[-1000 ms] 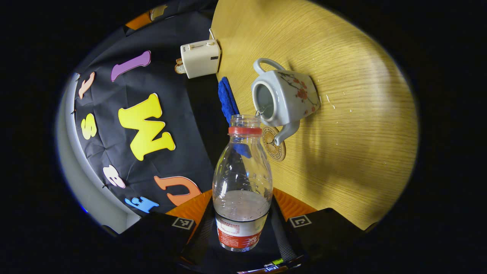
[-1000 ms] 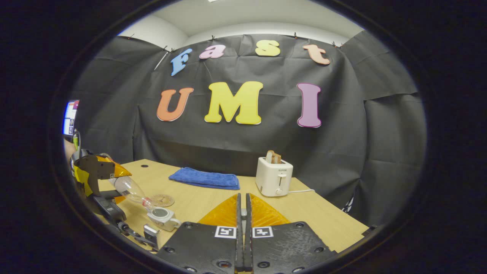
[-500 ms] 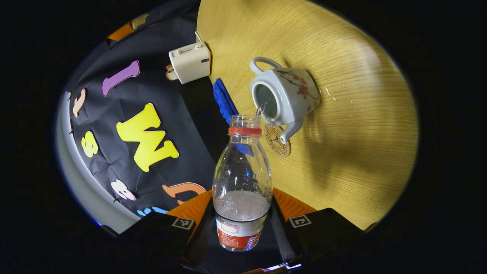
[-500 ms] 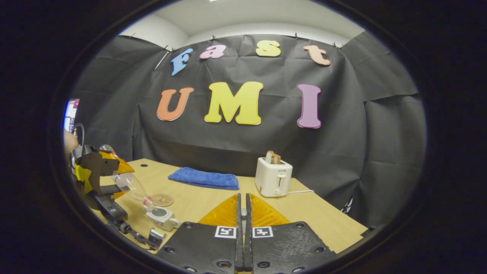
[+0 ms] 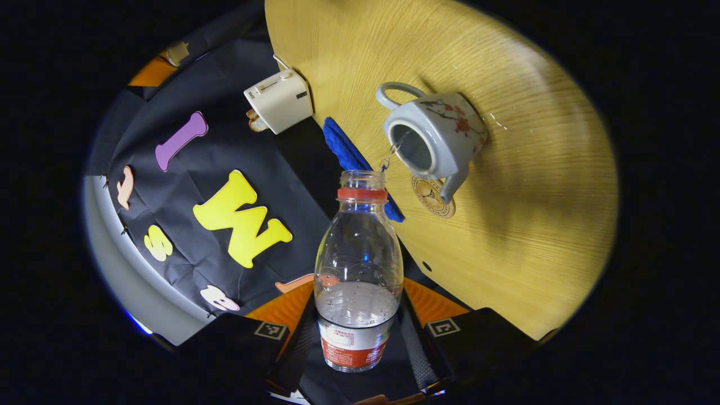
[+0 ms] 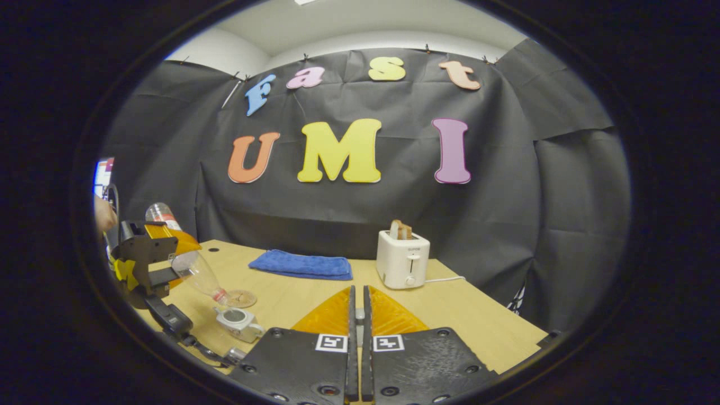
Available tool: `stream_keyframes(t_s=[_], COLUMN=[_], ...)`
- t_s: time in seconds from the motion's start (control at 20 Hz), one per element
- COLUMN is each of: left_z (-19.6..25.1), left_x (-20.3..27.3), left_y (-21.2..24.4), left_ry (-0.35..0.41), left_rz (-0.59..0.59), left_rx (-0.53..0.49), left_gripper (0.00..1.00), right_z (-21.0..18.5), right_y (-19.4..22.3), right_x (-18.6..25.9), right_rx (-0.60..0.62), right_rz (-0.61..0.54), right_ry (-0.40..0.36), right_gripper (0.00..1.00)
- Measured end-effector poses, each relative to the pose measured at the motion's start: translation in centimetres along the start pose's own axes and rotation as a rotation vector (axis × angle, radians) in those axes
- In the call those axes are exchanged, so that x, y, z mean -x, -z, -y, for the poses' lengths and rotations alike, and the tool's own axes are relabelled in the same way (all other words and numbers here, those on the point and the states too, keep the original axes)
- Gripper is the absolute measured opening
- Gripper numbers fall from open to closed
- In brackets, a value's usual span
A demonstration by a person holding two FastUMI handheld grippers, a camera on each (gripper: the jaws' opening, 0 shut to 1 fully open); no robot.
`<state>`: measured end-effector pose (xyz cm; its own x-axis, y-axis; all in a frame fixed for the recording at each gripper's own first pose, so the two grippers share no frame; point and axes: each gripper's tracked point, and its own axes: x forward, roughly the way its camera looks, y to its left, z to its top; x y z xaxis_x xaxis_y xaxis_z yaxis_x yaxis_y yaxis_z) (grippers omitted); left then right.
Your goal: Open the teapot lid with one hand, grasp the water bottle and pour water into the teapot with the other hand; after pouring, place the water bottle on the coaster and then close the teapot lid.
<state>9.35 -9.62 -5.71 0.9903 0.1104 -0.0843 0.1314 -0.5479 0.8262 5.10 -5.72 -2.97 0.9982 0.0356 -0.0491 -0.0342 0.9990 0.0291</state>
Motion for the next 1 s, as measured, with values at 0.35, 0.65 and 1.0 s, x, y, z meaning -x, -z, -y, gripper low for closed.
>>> stream_keyframes(t_s=[0.35, 0.65, 1.0], left_z=[-0.7, -0.6, -0.1], left_x=[0.5, 0.0, -0.2], left_y=[-0.6, -0.2, 0.5], left_ry=[-0.014, -0.013, -0.009], left_rz=[0.009, -0.006, -0.015], left_rx=[-0.042, -0.055, -0.034], left_gripper=[0.76, 0.75, 0.76], right_z=[-0.2, -0.2, 0.4], right_y=[-0.2, -0.3, -0.1], right_x=[0.1, 0.1, -0.1], right_rx=[0.007, 0.011, 0.009], right_rz=[0.003, 0.004, 0.0], right_ry=[-0.004, -0.004, 0.012], right_gripper=[0.02, 0.02, 0.02])
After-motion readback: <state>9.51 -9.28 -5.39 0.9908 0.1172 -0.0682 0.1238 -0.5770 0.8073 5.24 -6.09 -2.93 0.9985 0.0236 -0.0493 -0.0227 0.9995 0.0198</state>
